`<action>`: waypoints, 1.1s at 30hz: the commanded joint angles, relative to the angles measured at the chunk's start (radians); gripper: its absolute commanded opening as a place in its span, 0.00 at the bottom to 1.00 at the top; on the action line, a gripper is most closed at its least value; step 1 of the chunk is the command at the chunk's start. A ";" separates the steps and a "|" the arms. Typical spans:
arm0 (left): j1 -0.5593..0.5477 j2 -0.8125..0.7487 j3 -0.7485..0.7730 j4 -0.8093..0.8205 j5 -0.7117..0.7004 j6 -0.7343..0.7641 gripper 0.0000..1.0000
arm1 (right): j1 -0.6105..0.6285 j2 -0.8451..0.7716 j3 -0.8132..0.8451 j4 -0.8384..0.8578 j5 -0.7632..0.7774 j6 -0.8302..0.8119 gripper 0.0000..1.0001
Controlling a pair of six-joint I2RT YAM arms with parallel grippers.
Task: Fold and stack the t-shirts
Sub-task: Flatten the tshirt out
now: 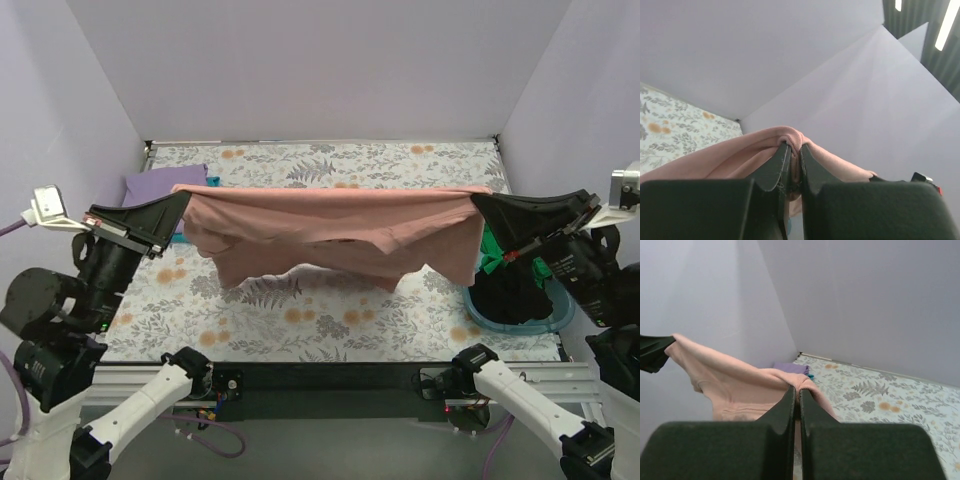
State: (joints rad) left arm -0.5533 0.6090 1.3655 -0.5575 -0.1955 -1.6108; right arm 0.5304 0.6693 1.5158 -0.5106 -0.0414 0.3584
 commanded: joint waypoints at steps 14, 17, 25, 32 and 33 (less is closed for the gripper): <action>0.001 0.520 0.294 -0.094 -0.188 0.170 0.00 | 0.000 0.387 0.170 -0.014 0.110 -0.078 0.01; 0.042 0.725 0.475 -0.134 -0.171 0.230 0.00 | -0.015 0.536 0.269 0.021 0.228 -0.137 0.01; 0.233 1.101 1.092 -0.187 0.177 0.339 0.00 | -0.178 0.820 0.690 0.113 0.081 -0.164 0.01; 0.236 0.959 0.815 -0.048 0.208 0.377 0.00 | -0.190 0.656 0.450 0.210 0.017 -0.179 0.01; 0.237 0.939 0.776 -0.067 0.208 0.390 0.00 | -0.190 0.624 0.382 0.210 0.014 -0.194 0.01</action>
State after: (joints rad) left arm -0.3149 1.6218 2.2139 -0.6556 -0.0341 -1.2724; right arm 0.3382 1.4139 2.0186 -0.4000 0.0055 0.2035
